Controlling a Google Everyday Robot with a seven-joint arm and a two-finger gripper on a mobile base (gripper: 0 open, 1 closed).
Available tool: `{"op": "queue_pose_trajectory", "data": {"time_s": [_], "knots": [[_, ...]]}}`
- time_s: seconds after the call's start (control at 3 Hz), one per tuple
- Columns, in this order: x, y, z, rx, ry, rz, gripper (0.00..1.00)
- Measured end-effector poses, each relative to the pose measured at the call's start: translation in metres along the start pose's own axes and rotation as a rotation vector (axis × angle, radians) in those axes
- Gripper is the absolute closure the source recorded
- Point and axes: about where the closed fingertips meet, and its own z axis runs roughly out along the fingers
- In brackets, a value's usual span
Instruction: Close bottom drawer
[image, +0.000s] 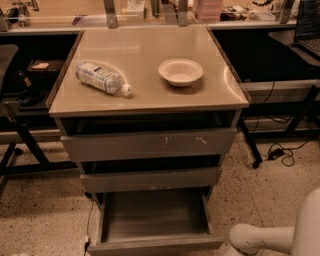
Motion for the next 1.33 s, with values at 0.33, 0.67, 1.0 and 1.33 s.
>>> {"op": "queue_pose_trajectory", "data": {"time_s": [0.33,0.67,1.0,1.33], "knots": [[-0.017,-0.023,-0.007,0.000,-0.181,0.052,1.00],[-0.033,-0.060,-0.011,-0.009,-0.304,0.107,1.00],[-0.033,-0.059,-0.011,-0.010,-0.303,0.107,1.00],[-0.046,-0.076,0.003,-0.044,-0.358,0.163,1.00]]}}
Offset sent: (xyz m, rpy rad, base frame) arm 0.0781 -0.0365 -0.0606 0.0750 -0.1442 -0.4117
